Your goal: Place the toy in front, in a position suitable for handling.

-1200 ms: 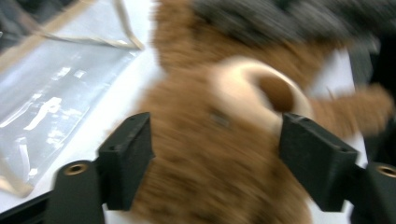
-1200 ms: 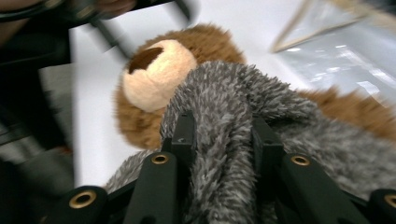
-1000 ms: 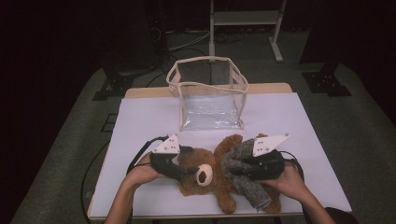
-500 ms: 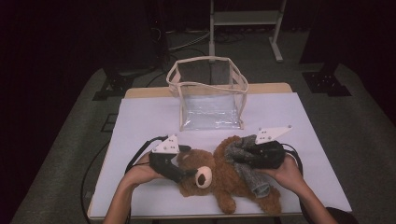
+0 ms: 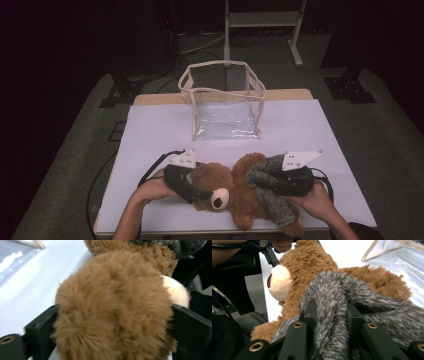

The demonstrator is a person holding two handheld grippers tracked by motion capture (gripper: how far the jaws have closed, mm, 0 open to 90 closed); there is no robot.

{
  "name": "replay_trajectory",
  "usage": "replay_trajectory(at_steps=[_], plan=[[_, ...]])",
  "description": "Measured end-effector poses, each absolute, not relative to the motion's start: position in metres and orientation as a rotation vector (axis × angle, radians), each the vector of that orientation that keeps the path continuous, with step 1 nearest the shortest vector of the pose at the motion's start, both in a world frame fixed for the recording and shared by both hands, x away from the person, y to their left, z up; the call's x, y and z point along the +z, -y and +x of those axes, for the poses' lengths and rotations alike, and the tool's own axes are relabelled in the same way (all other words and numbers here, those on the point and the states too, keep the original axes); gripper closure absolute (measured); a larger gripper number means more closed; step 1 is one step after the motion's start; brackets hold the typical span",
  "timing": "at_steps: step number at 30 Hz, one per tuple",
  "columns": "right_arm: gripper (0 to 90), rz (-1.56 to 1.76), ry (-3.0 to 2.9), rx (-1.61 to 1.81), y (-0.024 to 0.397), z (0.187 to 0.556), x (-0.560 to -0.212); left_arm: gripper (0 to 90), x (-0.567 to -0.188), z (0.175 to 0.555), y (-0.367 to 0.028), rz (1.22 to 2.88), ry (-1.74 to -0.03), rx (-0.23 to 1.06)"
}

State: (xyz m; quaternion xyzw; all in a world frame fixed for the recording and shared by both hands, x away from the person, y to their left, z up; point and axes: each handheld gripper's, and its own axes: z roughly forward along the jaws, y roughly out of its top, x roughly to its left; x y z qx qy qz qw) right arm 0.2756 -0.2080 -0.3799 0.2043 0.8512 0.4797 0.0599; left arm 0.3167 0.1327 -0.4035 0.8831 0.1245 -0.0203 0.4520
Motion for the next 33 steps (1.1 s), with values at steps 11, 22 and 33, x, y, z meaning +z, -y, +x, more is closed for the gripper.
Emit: replay_trajectory(at_steps=[11,22,33], plan=[[67.8,0.726,-2.504,1.392,0.225,0.295,-0.372,33.5,-0.388,0.337,-0.108,2.145,-0.322,0.104],[68.0,0.842,-2.462,1.469,0.249,0.331,-0.363,33.5,-0.378,0.344,-0.122,2.186,-0.288,0.166],[68.6,0.702,-2.563,1.524,0.225,0.294,-0.383,12.8,-0.385,0.325,-0.134,2.140,-0.278,0.048]])
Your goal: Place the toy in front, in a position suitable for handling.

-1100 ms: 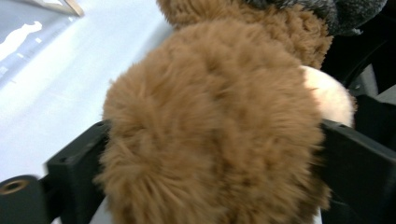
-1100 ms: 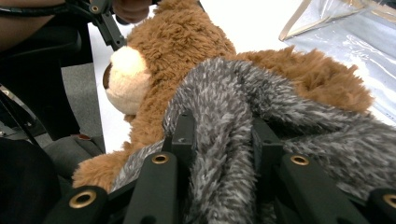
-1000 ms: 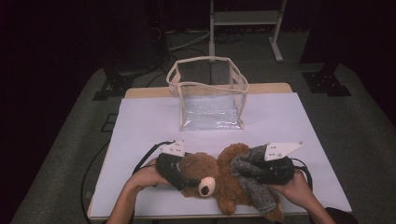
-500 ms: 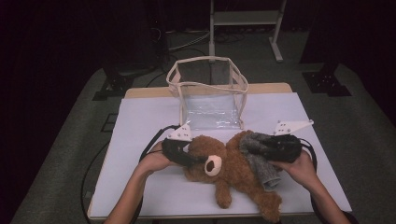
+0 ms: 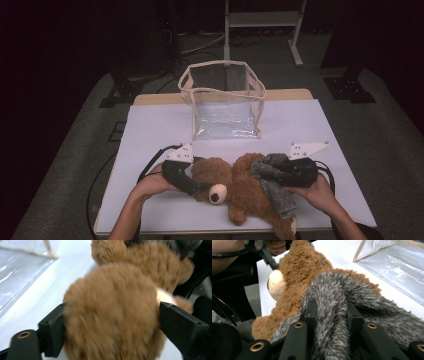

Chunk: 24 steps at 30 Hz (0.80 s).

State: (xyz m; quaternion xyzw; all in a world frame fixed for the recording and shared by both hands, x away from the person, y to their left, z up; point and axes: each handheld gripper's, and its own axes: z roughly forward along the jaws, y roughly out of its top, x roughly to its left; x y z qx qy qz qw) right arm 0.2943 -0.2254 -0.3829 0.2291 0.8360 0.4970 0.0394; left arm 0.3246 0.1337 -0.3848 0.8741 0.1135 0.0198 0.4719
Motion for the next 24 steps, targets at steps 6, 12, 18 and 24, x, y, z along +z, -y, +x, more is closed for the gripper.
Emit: replay_trajectory(at_steps=[6,12,18,24], plan=[[68.6,0.658,-2.548,1.520,0.224,0.280,-0.383,8.5,-0.386,0.331,-0.110,2.175,-0.244,0.005],[68.6,0.664,-2.537,1.535,0.226,0.281,-0.384,11.5,-0.391,0.334,-0.102,2.162,-0.257,0.008],[68.6,0.676,-2.521,1.517,0.225,0.281,-0.384,18.9,-0.394,0.328,-0.107,2.106,-0.340,0.090],[68.6,0.662,-2.528,1.504,0.222,0.280,-0.383,6.3,-0.403,0.331,-0.105,2.123,-0.404,0.010]])
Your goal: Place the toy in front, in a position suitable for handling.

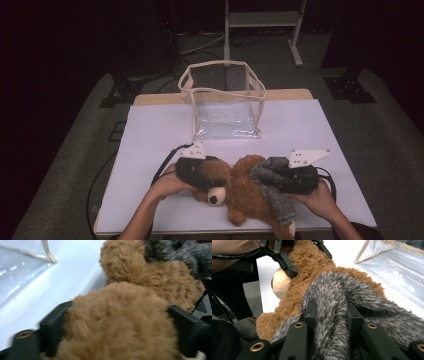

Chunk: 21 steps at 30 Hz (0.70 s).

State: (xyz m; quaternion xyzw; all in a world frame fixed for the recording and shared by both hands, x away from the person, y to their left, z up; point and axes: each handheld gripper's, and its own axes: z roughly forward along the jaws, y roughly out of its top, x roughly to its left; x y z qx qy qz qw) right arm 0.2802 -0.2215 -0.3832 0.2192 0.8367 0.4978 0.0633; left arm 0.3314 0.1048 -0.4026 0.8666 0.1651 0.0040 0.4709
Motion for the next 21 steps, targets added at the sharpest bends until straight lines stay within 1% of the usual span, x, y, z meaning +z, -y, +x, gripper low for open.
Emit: replay_trajectory(at_steps=[2,4,5,6,7,8,10,13,15,16,17,21], plan=[[68.5,0.660,-2.528,1.512,0.222,0.280,-0.384,3.4,-0.403,0.332,-0.097,2.157,-0.388,0.009],[68.5,0.664,-2.529,1.517,0.223,0.280,-0.384,3.3,-0.403,0.332,-0.094,2.169,-0.377,0.015],[68.3,0.667,-2.528,1.521,0.223,0.282,-0.384,11.0,-0.403,0.332,-0.091,2.180,-0.368,0.021],[68.1,0.669,-2.525,1.517,0.223,0.283,-0.384,19.2,-0.399,0.331,-0.091,2.197,-0.338,0.068],[68.1,0.669,-2.525,1.517,0.223,0.283,-0.384,27.2,-0.399,0.331,-0.091,2.197,-0.338,0.068],[68.1,0.686,-2.503,1.503,0.224,0.285,-0.382,32.5,-0.394,0.331,-0.092,2.192,-0.335,0.135],[68.1,0.699,-2.489,1.496,0.224,0.287,-0.381,37.7,-0.392,0.331,-0.093,2.192,-0.331,0.155],[68.2,0.704,-2.483,1.494,0.222,0.296,-0.374,39.4,-0.390,0.334,-0.101,2.184,-0.351,0.193],[68.2,0.689,-2.478,1.495,0.219,0.302,-0.367,39.4,-0.385,0.335,-0.116,2.182,-0.376,0.241],[68.2,0.683,-2.473,1.491,0.218,0.303,-0.366,39.3,-0.385,0.335,-0.116,2.182,-0.376,0.241],[68.2,0.680,-2.469,1.488,0.218,0.304,-0.365,39.2,-0.384,0.331,-0.128,2.175,-0.393,0.250],[68.2,0.706,-2.458,1.526,0.223,0.306,-0.367,38.2,-0.387,0.323,-0.140,2.163,-0.407,0.244]])
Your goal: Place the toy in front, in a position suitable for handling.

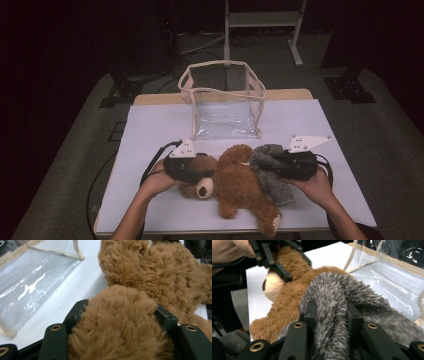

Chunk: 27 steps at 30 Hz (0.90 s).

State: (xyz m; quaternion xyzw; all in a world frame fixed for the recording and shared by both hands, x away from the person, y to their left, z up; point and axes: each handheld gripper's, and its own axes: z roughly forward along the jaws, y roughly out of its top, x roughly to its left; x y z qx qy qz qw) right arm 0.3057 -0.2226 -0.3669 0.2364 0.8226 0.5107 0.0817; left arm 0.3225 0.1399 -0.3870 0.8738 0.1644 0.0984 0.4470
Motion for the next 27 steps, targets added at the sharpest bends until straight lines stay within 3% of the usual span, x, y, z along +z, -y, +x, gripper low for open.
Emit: replay_trajectory(at_steps=[3,4,7,13,22,23,25,27], plan=[[68.2,0.715,-2.505,1.508,0.216,0.305,-0.377,33.7,-0.386,0.318,-0.142,2.154,-0.410,0.231],[68.2,0.700,-2.536,1.513,0.208,0.301,-0.383,26.3,-0.384,0.318,-0.141,2.162,-0.402,0.238],[68.5,0.688,-2.540,1.531,0.206,0.295,-0.385,19.4,-0.370,0.316,-0.130,2.180,-0.336,0.236],[68.8,0.664,-2.548,1.545,0.206,0.285,-0.390,16.6,-0.351,0.317,-0.108,2.172,-0.245,0.203],[69.1,0.626,-2.555,1.544,0.205,0.278,-0.391,16.7,-0.350,0.334,-0.066,2.323,-0.164,0.182],[69.1,0.621,-2.558,1.545,0.206,0.278,-0.391,19.1,-0.350,0.336,-0.062,2.350,-0.159,0.181],[69.1,0.622,-2.558,1.546,0.206,0.278,-0.391,40.7,-0.352,0.338,-0.057,2.384,-0.105,0.153],[68.9,0.617,-2.554,1.536,0.206,0.278,-0.391,56.5,-0.352,0.341,-0.055,2.396,-0.100,0.114]])
